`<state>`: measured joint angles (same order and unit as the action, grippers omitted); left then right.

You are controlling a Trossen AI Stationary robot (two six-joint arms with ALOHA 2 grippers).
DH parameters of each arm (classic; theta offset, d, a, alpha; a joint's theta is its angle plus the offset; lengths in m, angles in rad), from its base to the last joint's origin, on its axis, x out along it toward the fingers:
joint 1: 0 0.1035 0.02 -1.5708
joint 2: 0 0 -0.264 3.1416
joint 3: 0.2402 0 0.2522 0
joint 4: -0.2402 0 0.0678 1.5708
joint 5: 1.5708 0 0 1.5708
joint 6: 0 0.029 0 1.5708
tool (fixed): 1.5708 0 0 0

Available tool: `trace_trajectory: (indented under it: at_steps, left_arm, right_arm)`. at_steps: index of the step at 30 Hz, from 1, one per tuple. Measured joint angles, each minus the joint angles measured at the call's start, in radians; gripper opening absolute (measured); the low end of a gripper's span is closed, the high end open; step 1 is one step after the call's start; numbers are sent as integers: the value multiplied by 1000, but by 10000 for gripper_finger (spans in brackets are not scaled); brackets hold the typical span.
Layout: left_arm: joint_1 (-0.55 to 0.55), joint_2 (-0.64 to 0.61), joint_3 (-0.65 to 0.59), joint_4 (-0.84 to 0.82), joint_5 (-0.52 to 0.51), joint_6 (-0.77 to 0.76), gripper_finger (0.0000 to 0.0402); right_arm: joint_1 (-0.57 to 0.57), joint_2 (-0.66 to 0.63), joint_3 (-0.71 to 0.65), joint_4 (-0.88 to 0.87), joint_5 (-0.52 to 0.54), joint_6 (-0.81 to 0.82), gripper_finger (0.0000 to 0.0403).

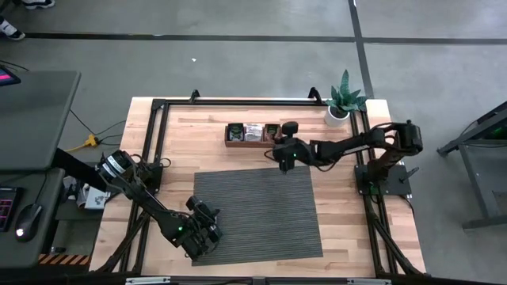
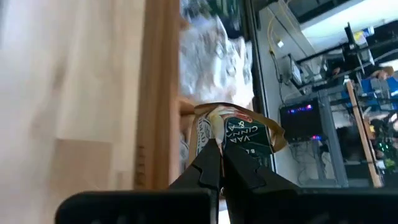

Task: Pick & Place Tea
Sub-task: Put the light brown tea bag into the right compartment of the wooden organizer

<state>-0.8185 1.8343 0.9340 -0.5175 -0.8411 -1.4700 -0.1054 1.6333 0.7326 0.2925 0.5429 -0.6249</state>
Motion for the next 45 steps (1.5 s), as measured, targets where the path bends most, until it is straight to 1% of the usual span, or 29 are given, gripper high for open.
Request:
trace_trajectory:
  at_steps: [2,6,10,14,19,23,27,37,45]
  left_arm:
    - [0,0,0,0,1,0,1]
    - [0,0,0,0,1,3,1]
    - [0,0,0,-1,0,3,1]
    - [0,0,0,-1,0,3,1]
    - [0,0,0,-2,-1,3,1]
    - [0,0,0,-1,-1,3,1]
    - [0,0,0,-1,-1,3,1]
    - [0,0,0,-1,-1,3,1]
    - [0,0,0,-1,-1,3,1]
  right_arm:
    - [-23,0,0,-5,-6,-10,0]
    - [-61,1,0,4,-79,-30,0]
    - [-88,1,0,4,-110,-38,0]
    - [-105,1,0,4,-171,-37,0]
    - [-120,1,0,4,-195,-33,0]
    - [-134,1,0,3,-236,-31,0]
    - [-150,1,0,2,-249,-31,3]
    - [-177,5,0,-34,-291,-31,44]
    - [-177,5,0,-34,-296,-30,84]
